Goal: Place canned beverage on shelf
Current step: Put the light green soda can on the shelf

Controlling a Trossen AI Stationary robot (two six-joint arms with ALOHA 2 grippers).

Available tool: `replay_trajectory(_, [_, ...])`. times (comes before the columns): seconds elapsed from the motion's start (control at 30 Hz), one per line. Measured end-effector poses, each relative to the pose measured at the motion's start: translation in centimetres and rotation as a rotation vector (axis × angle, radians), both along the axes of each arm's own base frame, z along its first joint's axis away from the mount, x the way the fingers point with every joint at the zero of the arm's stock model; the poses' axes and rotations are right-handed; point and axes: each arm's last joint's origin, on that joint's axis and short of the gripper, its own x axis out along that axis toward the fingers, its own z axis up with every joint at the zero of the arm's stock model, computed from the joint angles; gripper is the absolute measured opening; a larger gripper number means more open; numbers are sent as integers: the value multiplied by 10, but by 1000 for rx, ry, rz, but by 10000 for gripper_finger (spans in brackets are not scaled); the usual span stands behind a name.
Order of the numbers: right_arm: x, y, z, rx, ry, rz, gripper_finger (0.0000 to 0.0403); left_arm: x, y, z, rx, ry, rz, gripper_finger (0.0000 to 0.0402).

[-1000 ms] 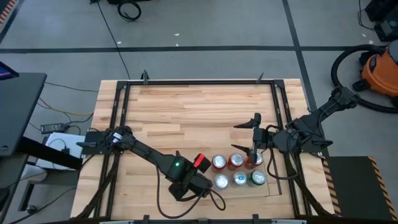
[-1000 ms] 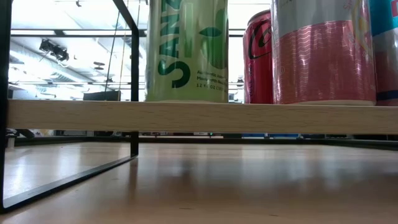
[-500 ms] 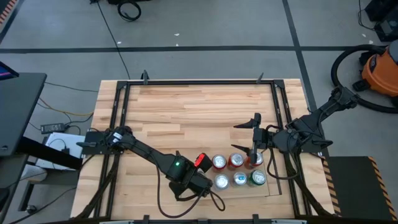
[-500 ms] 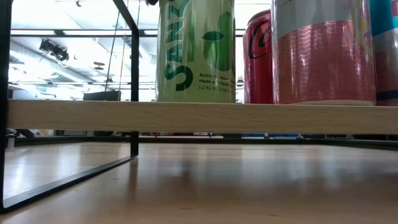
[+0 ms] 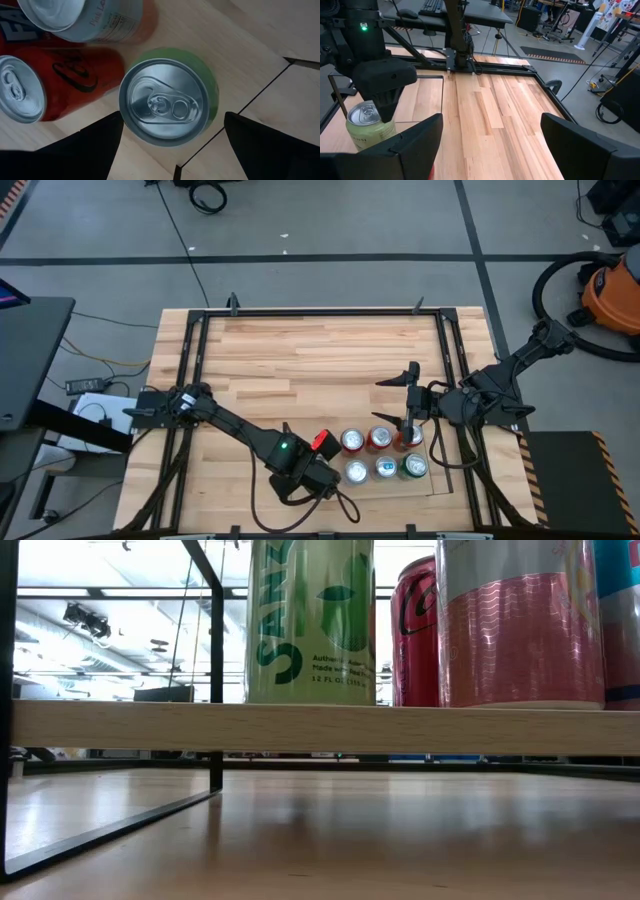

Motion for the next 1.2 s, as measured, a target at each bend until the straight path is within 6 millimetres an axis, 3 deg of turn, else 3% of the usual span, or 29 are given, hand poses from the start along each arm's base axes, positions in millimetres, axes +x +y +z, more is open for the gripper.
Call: replay_trajectory(1.2, [0,0,0,0,0,0,348,1,-16,2,-90,-55,-40,357])
